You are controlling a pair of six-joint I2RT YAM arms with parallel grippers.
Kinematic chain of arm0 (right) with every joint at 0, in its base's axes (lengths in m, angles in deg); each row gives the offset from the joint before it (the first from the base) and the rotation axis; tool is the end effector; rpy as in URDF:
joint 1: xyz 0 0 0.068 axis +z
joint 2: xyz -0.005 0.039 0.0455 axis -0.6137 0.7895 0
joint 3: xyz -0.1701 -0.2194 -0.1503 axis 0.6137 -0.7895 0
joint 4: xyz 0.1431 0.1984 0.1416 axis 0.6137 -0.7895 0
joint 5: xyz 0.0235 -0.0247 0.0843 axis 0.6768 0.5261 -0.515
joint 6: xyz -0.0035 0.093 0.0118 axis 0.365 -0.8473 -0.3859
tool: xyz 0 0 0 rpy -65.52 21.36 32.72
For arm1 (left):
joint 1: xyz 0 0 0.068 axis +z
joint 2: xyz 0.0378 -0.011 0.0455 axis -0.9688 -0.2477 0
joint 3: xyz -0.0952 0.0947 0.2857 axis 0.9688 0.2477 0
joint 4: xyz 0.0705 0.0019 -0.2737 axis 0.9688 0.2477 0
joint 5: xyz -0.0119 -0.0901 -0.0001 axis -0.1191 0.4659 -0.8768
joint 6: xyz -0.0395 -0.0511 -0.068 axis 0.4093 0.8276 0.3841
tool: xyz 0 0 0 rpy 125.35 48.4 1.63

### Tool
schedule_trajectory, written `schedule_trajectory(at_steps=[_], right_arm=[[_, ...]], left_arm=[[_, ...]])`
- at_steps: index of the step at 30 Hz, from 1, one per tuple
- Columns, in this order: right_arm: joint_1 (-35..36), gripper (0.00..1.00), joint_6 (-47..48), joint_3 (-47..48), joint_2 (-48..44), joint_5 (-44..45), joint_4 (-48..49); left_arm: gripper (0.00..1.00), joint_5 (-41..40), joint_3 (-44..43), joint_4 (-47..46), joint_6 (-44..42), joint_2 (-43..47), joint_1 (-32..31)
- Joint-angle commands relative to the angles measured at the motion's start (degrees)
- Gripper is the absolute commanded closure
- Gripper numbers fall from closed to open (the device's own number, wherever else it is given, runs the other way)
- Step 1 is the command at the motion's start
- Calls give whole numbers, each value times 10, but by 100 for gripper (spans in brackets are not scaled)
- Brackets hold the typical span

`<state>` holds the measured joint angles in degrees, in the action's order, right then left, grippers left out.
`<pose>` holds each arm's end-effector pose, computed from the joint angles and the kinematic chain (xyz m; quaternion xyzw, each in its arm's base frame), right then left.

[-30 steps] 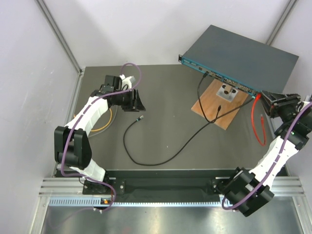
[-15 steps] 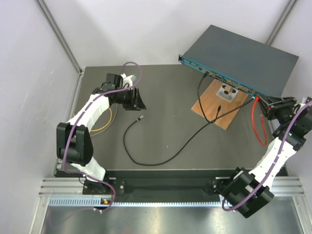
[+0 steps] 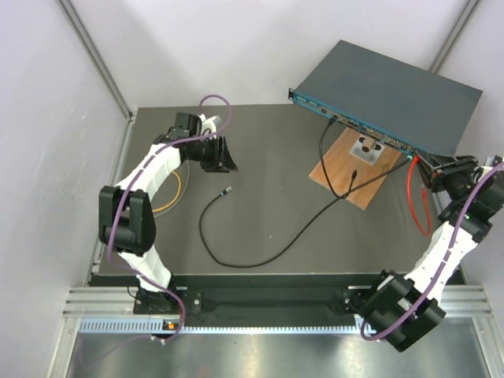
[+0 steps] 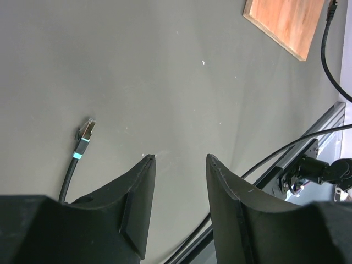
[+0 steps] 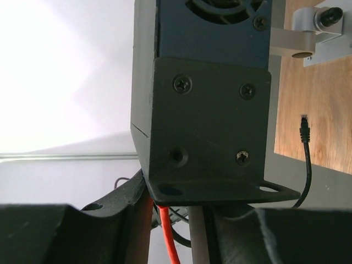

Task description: Pull the plug from the switch port

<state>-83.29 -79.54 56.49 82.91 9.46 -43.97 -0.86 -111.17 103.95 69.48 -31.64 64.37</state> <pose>0.2117 -0.1177 0.3597 0.4243 0.6151 0.4574 0.4821 0.4109 -0.1329 0.2690 0.0662 0.9049 -0.3554 0.2247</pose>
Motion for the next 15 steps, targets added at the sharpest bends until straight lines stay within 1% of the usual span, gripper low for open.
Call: schedule_trajectory(at_steps=[1, 3, 4, 5, 6, 11, 15], right_arm=[[7, 73, 7, 11, 6, 63, -11], [7, 74, -32, -20, -10, 82, 12], [7, 77, -52, -35, -18, 91, 31], [7, 79, -91, -64, -32, 98, 69], [7, 80, -107, -74, -40, 112, 79], [7, 79, -132, -94, -63, 133, 56], [7, 78, -167, -106, -63, 143, 86]], left_arm=[[53, -6, -6, 5, -12, 10, 7], [53, -7, -3, 6, -15, 14, 10], [53, -7, -1, 5, -16, 14, 14], [53, -5, 1, 5, -16, 14, 14], [53, -3, 2, 6, -17, 16, 16], [53, 5, 2, 5, -16, 16, 21], [53, 8, 4, 5, -16, 19, 25]])
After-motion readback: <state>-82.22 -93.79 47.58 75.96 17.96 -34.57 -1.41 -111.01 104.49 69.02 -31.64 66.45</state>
